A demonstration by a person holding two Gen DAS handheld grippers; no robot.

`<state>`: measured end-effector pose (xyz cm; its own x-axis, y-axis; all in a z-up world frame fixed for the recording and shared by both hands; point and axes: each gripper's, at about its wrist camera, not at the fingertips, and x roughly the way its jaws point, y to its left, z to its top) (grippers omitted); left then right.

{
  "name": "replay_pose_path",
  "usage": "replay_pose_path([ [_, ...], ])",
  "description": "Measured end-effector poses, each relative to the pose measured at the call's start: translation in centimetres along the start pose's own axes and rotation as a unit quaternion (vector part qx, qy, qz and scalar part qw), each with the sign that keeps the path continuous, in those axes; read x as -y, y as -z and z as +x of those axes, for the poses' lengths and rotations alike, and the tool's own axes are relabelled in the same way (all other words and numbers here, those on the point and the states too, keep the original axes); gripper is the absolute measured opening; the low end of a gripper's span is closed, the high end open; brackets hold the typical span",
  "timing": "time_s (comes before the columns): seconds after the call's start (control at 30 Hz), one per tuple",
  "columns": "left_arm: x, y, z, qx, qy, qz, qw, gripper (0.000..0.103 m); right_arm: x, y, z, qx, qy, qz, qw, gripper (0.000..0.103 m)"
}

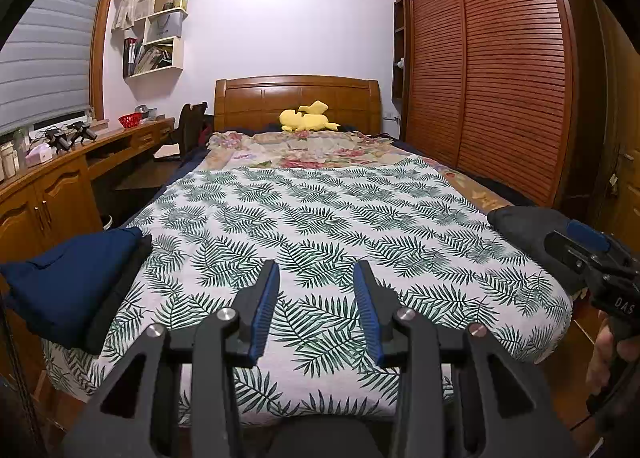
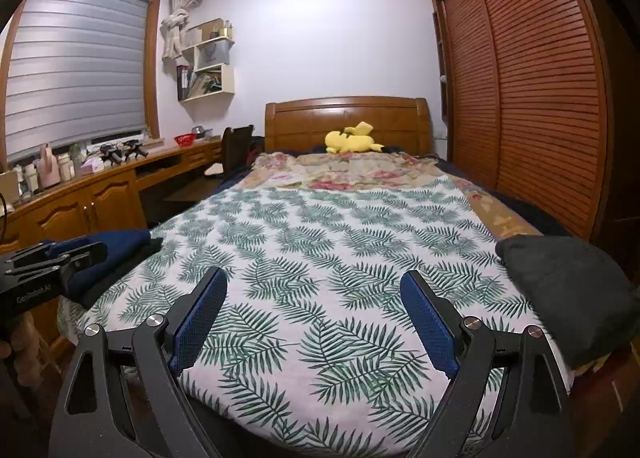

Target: Fold large clothes

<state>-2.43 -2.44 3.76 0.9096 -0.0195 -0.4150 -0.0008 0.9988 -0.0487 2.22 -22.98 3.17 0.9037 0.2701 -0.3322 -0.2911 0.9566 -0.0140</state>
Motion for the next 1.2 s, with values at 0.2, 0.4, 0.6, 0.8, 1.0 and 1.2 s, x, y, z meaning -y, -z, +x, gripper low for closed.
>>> replay_pose_path([
  [0.2, 0.06, 0.06, -0.09, 0.002, -0.001, 0.0, 1.0, 0.037, -0.02, 0.02, -0.14, -0.001, -0.002, 0.001, 1.0, 0.09],
  [0.4, 0.19, 0.08, -0.3, 0.003, -0.004, 0.003, 1.0, 0.037, -0.16, -0.03, -0.24, 0.0, -0.003, 0.001, 1.0, 0.09],
  [0.6, 0.21, 0.09, -0.41, 0.003, -0.003, 0.001, 1.0, 0.037, -0.38, -0.05, -0.3, -0.001, -0.005, 0.0, 1.0, 0.09],
  [0.8, 0.22, 0.12, -0.36, 0.005, -0.007, 0.004, 1.0, 0.037, -0.51, -0.01, -0.32, -0.002, -0.006, 0.001, 1.0, 0.09],
  [1.0, 0.42, 0.09, -0.5, 0.007, -0.005, 0.004, 1.0, 0.037, -0.78, 0.02, -0.35, -0.002, -0.007, 0.001, 1.0, 0.09],
  [1.2, 0.48, 0.08, -0.6, 0.008, -0.003, 0.004, 1.0, 0.037, -0.78, 0.04, -0.34, -0.002, -0.007, 0.002, 1.0, 0.09],
])
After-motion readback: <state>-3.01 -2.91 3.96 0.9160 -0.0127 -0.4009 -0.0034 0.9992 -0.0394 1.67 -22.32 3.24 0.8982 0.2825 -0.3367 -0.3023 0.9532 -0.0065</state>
